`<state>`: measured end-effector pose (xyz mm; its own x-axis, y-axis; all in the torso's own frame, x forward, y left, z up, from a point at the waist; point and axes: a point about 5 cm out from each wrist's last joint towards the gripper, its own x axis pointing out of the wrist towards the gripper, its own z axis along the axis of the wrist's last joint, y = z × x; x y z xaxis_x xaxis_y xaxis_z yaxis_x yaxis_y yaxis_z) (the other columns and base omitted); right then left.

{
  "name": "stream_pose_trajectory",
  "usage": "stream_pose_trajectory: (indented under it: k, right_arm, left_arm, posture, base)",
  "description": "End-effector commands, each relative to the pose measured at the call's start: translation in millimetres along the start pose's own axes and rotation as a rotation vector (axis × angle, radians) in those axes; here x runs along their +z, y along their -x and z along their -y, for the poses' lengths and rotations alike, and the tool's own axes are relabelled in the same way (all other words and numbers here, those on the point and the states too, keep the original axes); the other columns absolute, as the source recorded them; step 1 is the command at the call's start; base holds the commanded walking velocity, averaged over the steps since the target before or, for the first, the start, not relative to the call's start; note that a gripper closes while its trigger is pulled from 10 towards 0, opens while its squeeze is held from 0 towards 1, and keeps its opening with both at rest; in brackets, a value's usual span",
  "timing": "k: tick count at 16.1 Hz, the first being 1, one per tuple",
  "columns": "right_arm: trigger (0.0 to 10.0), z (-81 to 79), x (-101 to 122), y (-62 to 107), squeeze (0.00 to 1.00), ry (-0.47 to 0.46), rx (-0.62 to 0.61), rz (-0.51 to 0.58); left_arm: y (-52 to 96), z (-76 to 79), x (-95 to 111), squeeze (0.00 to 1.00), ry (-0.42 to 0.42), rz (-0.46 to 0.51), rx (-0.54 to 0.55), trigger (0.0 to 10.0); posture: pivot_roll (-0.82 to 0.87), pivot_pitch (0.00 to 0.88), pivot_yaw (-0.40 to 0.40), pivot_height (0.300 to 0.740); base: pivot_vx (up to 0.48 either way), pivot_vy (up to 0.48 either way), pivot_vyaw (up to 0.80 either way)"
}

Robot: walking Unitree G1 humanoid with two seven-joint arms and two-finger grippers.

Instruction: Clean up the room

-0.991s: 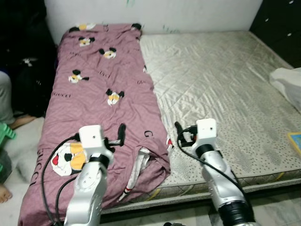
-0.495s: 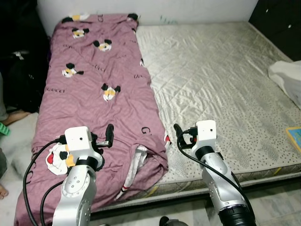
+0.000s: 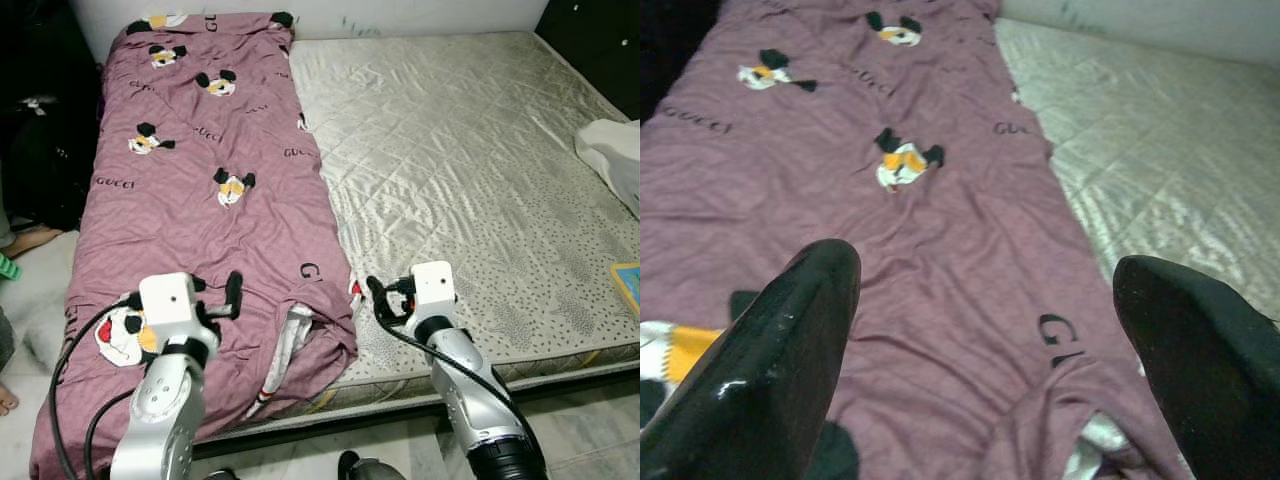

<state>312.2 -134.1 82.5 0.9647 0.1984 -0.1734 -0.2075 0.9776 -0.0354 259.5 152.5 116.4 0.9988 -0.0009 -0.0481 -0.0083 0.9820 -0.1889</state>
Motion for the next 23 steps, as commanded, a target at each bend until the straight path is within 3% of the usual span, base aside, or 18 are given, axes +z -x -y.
stream_pose_trajectory:
  k: [1,5,21,23]
  right_arm:
    - [10.0,-0.1,-4.2,1.2,0.0,-0.005,0.004,-0.027]
    - [10.0,-0.1,-3.7,0.7,0.0,-0.006,0.004,-0.027]
    - [10.0,-3.7,-4.0,-0.5,0.0,0.019,0.037,-0.019]
    - [10.0,-4.4,-3.5,-0.8,0.0,0.017,0.04,-0.015]
  left_arm:
    - [2.2,-0.5,-2.4,0.0,0.0,-0.021,0.003,10.0]
    - [1.2,0.8,-3.7,0.0,-0.003,-0.03,0.002,10.0]
    - [-1.5,2.3,-2.0,0.0,-0.022,0.001,0.017,10.0]
    - [-1.9,2.0,-1.8,0.0,-0.025,0.001,0.018,10.0]
  posture:
    - [0.02,0.233,-0.015,0.74]
    - [0.02,0.229,-0.013,0.74]
    - [0.02,0.214,-0.02,0.74]
    - [0.02,0.217,-0.019,0.716]
  base:
    - [0.0,0.48,0.0]
    - [0.0,0.48,0.0]
    - [0.0,0.0,0.0]
    - [0.0,0.0,0.0]
